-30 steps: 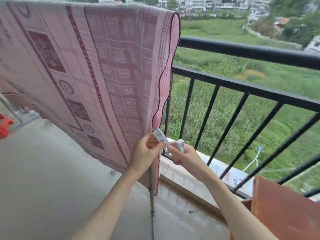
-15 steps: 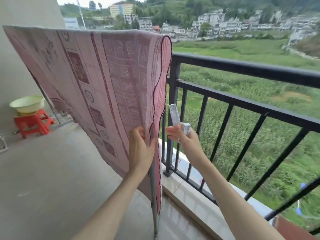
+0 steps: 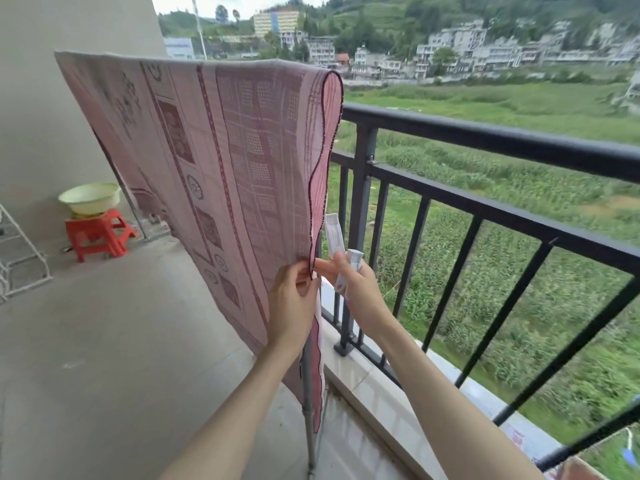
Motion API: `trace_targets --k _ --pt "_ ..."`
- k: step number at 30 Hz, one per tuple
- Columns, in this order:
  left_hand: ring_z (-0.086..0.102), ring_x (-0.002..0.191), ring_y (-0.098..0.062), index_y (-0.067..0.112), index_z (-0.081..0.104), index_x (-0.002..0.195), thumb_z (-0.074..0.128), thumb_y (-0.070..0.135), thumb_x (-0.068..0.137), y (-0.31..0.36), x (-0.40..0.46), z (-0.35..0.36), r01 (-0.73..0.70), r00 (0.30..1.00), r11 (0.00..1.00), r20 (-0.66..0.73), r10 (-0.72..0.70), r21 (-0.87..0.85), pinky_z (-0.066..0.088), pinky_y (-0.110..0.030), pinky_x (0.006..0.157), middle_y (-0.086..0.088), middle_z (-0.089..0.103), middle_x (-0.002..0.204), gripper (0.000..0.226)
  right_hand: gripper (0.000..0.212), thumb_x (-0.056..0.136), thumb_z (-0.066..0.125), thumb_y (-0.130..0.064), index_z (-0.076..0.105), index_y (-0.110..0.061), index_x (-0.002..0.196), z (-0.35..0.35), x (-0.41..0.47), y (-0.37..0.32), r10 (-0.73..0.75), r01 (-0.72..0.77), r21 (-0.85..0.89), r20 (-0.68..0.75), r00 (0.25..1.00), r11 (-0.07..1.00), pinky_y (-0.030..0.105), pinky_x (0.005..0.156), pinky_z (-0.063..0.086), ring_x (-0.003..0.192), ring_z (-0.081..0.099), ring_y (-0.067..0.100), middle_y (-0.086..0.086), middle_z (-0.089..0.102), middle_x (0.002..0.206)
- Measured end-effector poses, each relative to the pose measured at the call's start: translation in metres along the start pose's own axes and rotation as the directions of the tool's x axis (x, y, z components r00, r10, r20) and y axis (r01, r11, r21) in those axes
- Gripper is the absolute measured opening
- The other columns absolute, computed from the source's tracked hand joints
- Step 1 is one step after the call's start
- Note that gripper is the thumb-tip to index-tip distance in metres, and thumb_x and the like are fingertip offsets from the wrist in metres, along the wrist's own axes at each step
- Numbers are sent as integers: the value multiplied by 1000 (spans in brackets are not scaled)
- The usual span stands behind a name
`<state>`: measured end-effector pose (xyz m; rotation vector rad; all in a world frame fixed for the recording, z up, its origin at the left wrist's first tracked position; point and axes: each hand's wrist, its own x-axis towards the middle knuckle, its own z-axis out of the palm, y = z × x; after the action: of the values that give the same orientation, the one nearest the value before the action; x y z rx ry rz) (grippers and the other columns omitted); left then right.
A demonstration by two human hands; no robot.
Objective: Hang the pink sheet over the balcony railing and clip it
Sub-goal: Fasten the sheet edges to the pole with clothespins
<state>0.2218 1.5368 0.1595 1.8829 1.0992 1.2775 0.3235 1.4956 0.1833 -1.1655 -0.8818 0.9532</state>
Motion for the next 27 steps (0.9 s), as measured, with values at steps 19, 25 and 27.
trace_targets --k 19,25,27 --pt "52 78 -12 6 61 91 56 8 88 -22 -2 43 80 982 995 -168 -88 -54 36 0 65 3 54 85 6 37 88 49 -50 48 -14 87 -29 18 26 -1 13 -141 82 997 990 38 101 34 118 54 6 -5 68 113" --pt "55 77 -10 7 62 97 56 7 88 -35 4 30 54 985 995 -161 -67 -84 39 -4 67 2 58 91 11 27 90 47 -42 55 -19 101 -8 28 27 39 -27 -124 97 994 992 46 101 39 104 62 3 -11 66 104" --pt "55 77 -8 7 61 97 57 8 88 -40 5 20 57 983 995 -171 -71 -85 38 -2 68 2 59 91 10 29 90 48 -44 57 -21 107 1 29 26 33 -20 -122 103 994 992 37 95 45 105 63 6 -7 67 108"
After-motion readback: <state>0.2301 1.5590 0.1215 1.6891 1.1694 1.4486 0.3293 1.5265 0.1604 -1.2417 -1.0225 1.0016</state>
